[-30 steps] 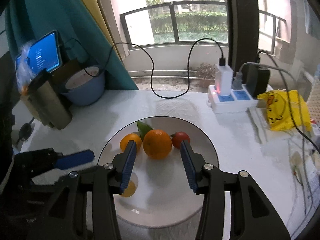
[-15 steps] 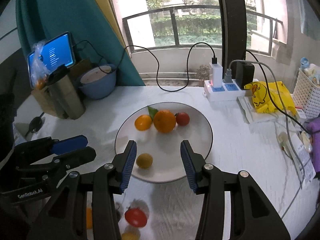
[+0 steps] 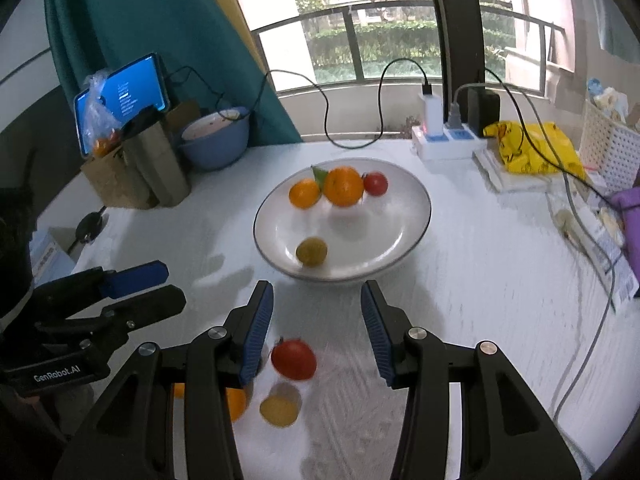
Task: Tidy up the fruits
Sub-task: 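Move both open grippers back to the remaining fruit, then grasp the stemmed orange with the left gripper while the right gripper grasps the small yellow fruit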
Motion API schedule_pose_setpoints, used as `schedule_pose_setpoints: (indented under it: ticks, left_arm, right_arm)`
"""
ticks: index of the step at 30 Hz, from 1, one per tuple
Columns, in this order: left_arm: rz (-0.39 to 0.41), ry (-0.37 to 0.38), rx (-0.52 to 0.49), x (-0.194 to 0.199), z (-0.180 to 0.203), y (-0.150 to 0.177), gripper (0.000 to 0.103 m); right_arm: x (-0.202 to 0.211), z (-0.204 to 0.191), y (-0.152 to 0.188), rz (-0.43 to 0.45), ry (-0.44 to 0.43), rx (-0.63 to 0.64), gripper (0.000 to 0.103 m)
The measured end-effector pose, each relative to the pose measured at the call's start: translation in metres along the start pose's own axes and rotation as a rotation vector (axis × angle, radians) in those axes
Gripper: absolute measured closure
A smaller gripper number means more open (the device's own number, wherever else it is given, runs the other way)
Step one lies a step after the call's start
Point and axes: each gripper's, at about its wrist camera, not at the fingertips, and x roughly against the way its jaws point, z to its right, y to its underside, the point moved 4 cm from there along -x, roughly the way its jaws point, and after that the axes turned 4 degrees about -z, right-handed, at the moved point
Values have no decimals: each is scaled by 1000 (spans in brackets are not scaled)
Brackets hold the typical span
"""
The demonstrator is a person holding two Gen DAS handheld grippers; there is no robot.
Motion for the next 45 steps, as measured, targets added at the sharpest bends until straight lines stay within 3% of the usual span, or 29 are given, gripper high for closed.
schedule_pose_setpoints:
  ticks: [14,27,30,35,45]
  left_arm:
    - [-51,-46,-8,-1,3,46,56]
    - [-91,-29,-24,-13,10,52,56]
    - [-95,-28,-22,-12,10,52,56]
    - [-96,-19,-8,-13,6,54,56]
    - [-94,24,25,-11,1,56,59]
  right_arm:
    - [-7,-11,45,-62,-56,2,55]
    - [-16,-22,68,-120,-81,49,56]
    - [-19,-21,70,-134,-77,47,59]
    - [-22,-24,73,-148,-77,69,76]
    - [-16,-23,67,-128,-73,71,76]
